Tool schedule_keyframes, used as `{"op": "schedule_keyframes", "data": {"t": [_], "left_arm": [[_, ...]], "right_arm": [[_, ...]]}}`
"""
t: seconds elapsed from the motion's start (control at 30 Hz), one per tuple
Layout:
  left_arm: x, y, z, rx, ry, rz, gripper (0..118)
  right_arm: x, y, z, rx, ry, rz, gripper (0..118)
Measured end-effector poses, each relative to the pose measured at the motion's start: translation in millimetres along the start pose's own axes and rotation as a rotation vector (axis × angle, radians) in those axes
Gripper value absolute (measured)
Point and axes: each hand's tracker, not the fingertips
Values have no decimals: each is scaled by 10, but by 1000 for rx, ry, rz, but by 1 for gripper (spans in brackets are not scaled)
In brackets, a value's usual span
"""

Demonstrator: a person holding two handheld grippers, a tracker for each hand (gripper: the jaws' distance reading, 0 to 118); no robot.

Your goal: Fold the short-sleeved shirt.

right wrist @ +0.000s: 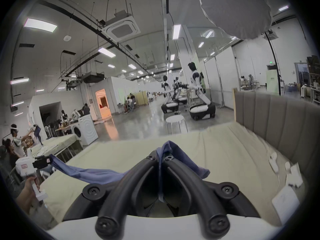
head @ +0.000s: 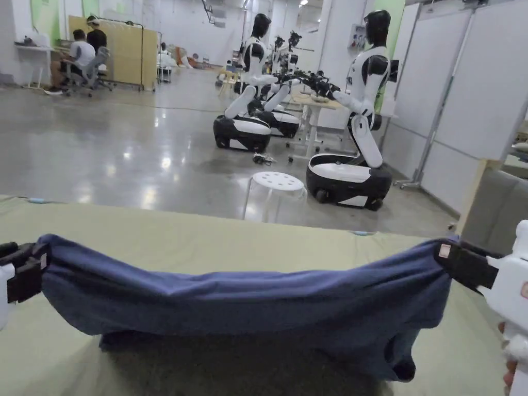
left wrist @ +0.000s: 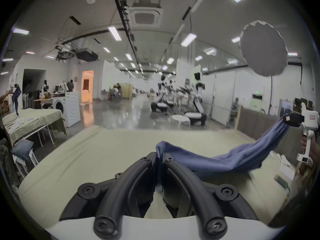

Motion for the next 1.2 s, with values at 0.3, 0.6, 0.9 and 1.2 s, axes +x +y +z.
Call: {"op": "schedule_keyframes", "data": {"t": [0.3, 0.6, 0.9, 1.2], "left_arm": [[31, -1670, 870, -442, 88, -44, 8], [264, -1579, 1251, -190, 112, -13, 74], [621, -2165, 1540, 79, 201, 4, 4], [556, -2351, 1623, 54, 193, -11, 4]], "right_arm": [[40, -2197, 804, -446, -97, 157, 3], [-225, -2329, 1105, -337, -156, 161, 116], [-1040, -2879, 1463, 108, -127, 221, 12], [-1014, -2905, 1458, 96, -142, 231, 1]]}}
